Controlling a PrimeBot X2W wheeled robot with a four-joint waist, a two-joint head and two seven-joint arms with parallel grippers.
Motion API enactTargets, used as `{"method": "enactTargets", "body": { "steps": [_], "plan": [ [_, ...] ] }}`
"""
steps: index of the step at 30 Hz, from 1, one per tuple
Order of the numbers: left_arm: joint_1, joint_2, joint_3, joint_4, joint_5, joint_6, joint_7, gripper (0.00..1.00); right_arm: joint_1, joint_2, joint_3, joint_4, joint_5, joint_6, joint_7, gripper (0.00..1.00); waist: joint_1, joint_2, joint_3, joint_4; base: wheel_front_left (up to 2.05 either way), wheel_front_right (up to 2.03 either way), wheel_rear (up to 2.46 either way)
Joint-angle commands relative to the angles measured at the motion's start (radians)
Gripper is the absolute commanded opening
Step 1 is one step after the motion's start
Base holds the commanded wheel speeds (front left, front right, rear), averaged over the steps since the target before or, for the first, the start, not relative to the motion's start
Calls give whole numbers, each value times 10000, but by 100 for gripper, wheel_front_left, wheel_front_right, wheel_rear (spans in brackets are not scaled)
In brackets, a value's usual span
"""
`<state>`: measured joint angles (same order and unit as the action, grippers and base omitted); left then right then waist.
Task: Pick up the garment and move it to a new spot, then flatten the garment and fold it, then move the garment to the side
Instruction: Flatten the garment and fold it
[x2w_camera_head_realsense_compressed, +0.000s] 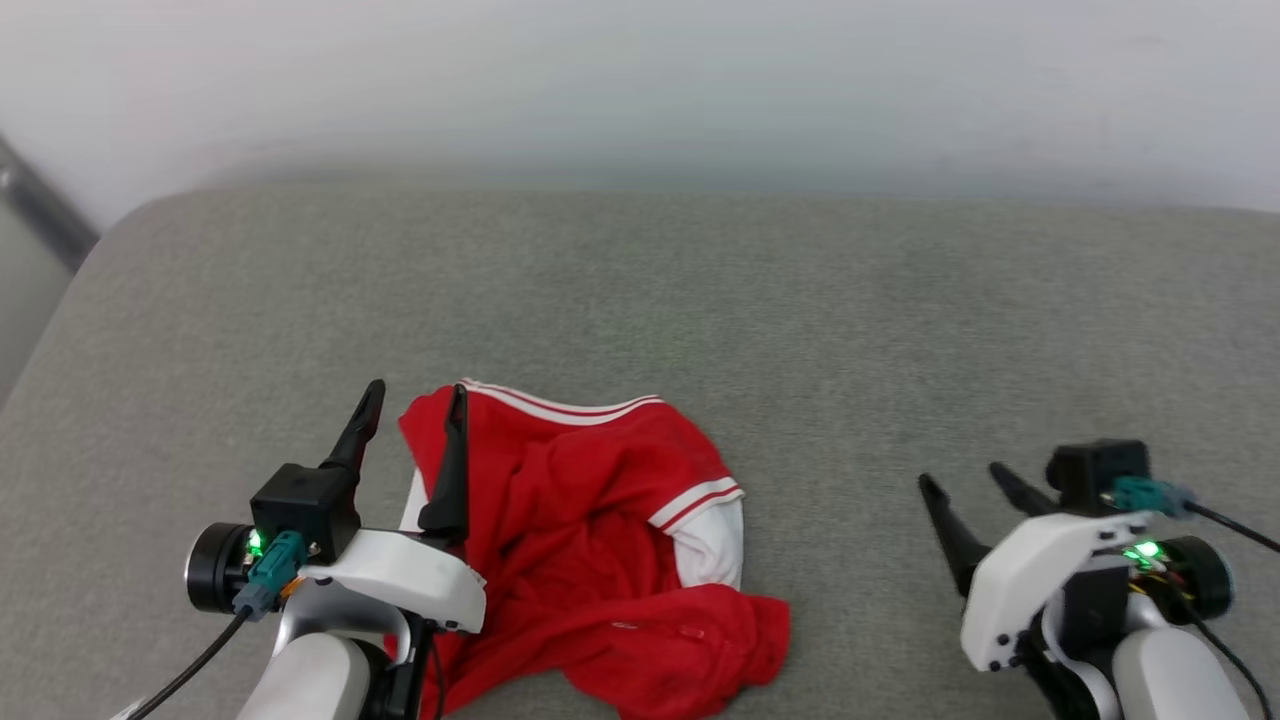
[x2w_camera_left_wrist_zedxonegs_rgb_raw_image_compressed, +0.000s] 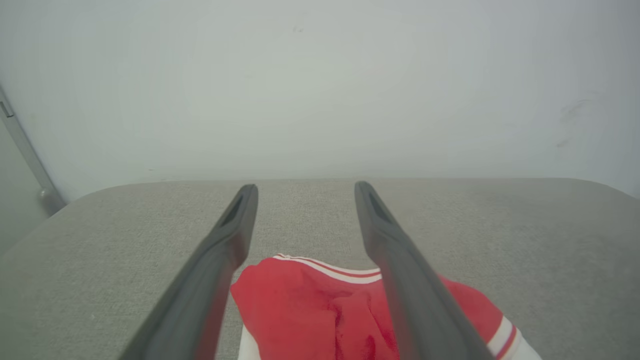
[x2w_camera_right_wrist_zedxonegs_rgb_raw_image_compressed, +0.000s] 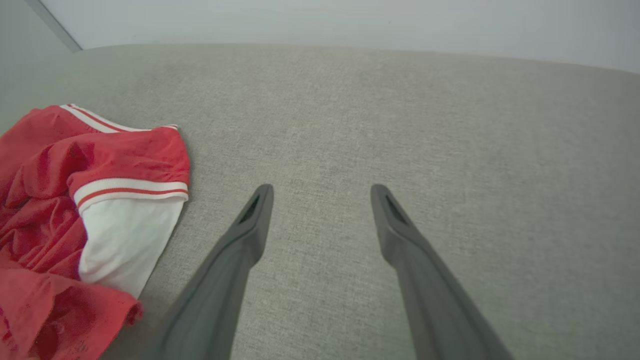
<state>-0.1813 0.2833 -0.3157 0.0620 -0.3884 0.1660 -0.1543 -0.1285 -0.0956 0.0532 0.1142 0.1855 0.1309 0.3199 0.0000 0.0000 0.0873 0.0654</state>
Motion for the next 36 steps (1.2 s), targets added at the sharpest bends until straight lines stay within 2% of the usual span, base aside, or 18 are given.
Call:
{"method": "enactTargets", "body": {
  "steps": [1,2,8,12,21,22,23,24,29,36],
  "plan": [
    [-184,-34,-48,92,60,-83,-107,100,-225,-87,390,128,340,-3,585,100,0,0,330,461,0,0,0],
    [-184,-34,-48,92,60,-83,-107,100,-225,-87,390,128,340,-3,585,100,0,0,330,461,0,0,0],
    [-478,-212,-209,425,29,-236,-350,100,-837,-426,1668,454,1327,-5,2728,100,0,0,543,1109,0,0,0],
    [-612,-295,-275,624,-21,-319,-478,100,-1184,-473,2278,860,1719,-5,3737,100,0,0,675,1426,0,0,0],
    [-823,-430,-419,956,-87,-402,-621,100,-1500,-290,3153,2385,2125,-5,4529,100,0,0,1030,1712,0,0,0],
    [-840,-445,-426,992,-103,-401,-620,100,-1483,-258,3227,2547,2141,-3,4585,48,0,0,1047,1715,0,0,0],
    [-849,-446,-430,1030,-108,-404,-638,100,-1464,-216,3296,2730,2219,-3,4698,18,0,0,1047,1713,0,0,0],
    [-854,-449,-429,1062,-97,-394,-656,100,-1453,-191,3373,2840,2259,-2,4717,0,0,0,1043,1708,0,0,0],
    [-900,-472,-469,1203,-123,-393,-694,100,-1767,-273,3504,2991,2356,-2,4496,0,0,0,940,1685,0,0,0],
    [-612,-358,-426,1321,-212,-335,-710,100,-2315,-716,3067,2279,2210,-6,3648,0,0,0,502,1425,0,0,0]
  ]
}}
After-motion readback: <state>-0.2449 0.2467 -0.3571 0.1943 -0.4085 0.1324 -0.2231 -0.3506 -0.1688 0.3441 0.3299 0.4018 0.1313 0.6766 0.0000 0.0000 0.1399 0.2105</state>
